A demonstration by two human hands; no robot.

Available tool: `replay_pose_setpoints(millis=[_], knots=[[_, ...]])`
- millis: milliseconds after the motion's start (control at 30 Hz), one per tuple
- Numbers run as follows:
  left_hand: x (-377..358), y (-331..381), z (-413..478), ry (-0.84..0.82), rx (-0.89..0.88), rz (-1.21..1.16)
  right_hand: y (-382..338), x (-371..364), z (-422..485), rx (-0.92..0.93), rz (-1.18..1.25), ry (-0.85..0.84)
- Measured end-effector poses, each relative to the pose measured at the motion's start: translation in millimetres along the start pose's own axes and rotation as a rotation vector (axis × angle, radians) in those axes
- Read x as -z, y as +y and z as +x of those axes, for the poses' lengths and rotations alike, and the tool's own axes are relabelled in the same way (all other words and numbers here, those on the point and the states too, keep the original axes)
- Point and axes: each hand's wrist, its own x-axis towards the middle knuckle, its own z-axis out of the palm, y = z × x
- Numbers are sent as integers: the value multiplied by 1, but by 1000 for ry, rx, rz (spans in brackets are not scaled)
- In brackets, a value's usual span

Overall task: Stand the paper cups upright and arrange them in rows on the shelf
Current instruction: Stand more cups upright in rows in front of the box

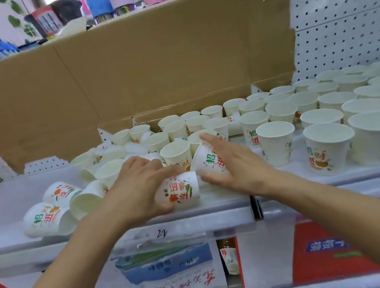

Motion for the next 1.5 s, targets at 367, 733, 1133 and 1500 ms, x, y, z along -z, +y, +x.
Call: replay_pose_setpoints(millis=[367, 733, 1133, 1500], knots=[[10, 56, 24, 159, 45, -651, 18, 39, -59, -171, 255, 342], [13, 85, 57, 23, 78, -315, 20, 77, -73, -228, -269, 9], [14, 97, 61, -36, 40, -428, 14, 134, -55, -146, -427, -176], [19, 66, 124, 157, 174, -440, 81, 131, 93, 57, -208, -267]])
